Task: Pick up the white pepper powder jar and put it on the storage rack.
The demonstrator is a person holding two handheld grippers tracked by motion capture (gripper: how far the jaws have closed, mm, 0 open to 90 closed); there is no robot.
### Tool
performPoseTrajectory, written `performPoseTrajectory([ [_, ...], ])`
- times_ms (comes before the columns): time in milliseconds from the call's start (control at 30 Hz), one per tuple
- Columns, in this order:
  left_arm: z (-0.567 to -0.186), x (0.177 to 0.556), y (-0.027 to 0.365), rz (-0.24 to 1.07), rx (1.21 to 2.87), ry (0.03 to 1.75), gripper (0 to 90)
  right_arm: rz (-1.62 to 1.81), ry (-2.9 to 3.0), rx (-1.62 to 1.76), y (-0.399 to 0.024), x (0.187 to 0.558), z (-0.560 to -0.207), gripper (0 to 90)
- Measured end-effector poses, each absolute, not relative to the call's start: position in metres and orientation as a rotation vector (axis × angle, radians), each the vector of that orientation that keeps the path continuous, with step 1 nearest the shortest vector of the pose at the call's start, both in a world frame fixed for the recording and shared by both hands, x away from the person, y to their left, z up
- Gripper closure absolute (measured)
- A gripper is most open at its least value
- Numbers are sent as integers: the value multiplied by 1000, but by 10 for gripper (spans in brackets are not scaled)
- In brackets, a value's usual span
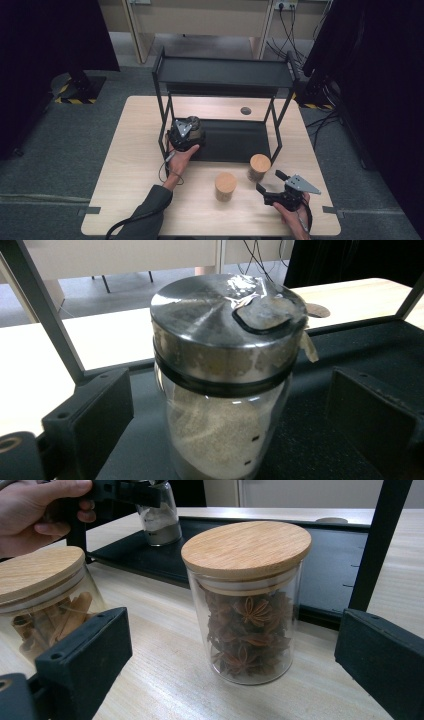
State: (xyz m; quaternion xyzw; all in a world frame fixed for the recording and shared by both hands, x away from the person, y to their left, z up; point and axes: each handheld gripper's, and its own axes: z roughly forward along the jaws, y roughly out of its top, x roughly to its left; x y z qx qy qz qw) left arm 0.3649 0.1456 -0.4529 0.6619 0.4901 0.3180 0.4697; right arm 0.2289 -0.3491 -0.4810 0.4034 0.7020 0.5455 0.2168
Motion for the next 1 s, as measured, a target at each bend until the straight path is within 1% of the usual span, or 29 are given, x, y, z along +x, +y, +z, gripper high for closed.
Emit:
performPoseTrajectory([
  [633,-452,351,149,752,1624,1180,42,1511,1945,1118,-349,229,-481,21],
  [1000,-455,339,148,764,1633,1159,43,1511,1945,1117,-349,229,-481,21],
])
